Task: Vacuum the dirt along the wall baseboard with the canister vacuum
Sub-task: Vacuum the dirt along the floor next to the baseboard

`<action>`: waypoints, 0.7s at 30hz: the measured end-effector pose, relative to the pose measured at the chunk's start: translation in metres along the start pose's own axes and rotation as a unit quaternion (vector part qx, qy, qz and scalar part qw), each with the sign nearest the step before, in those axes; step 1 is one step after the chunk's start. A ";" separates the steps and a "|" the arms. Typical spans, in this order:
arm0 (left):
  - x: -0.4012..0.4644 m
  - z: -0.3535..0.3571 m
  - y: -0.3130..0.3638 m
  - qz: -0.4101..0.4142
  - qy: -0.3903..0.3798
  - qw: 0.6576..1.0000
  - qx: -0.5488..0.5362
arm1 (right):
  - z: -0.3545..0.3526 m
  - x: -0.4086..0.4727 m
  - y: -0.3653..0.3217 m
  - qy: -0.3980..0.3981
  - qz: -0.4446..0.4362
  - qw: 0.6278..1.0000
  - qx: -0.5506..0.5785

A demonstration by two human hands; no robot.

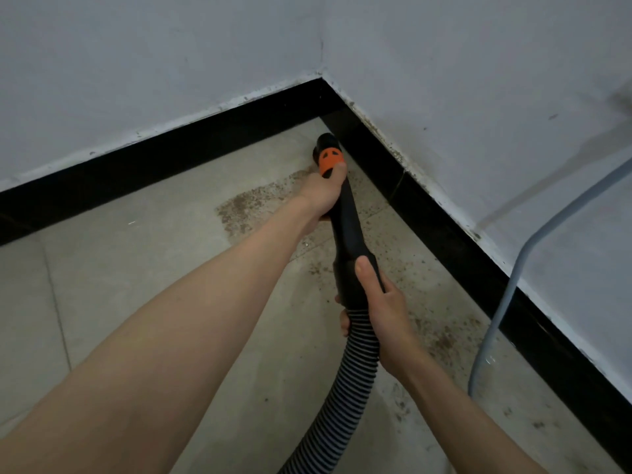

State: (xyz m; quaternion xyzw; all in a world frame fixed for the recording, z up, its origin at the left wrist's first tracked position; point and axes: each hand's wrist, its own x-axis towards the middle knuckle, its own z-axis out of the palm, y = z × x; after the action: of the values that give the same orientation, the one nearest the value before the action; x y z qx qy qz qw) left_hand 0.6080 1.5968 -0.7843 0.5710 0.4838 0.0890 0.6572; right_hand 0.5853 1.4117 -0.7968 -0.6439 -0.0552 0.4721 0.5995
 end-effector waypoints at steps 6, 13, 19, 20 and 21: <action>-0.013 0.014 0.000 0.014 -0.008 0.998 -0.052 | -0.005 -0.002 0.004 -0.050 0.020 0.996 0.068; -0.022 0.018 -0.002 0.024 -0.014 0.999 -0.047 | -0.006 -0.005 0.003 -0.086 0.041 0.988 0.124; -0.028 0.013 -0.004 0.021 -0.013 0.998 -0.057 | -0.005 -0.009 0.006 -0.115 0.060 0.980 0.148; -0.028 0.012 -0.005 0.021 -0.011 0.998 -0.060 | -0.004 -0.010 0.007 -0.117 0.064 0.980 0.150; -0.029 0.010 -0.007 0.021 -0.011 0.998 -0.062 | -0.003 -0.011 0.007 -0.119 0.068 0.979 0.152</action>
State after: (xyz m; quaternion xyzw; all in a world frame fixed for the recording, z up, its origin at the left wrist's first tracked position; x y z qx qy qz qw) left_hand 0.5975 1.5686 -0.7757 0.5405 0.4580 0.1263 0.6944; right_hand 0.5779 1.4004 -0.7977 -0.4866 -0.0100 0.5878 0.6462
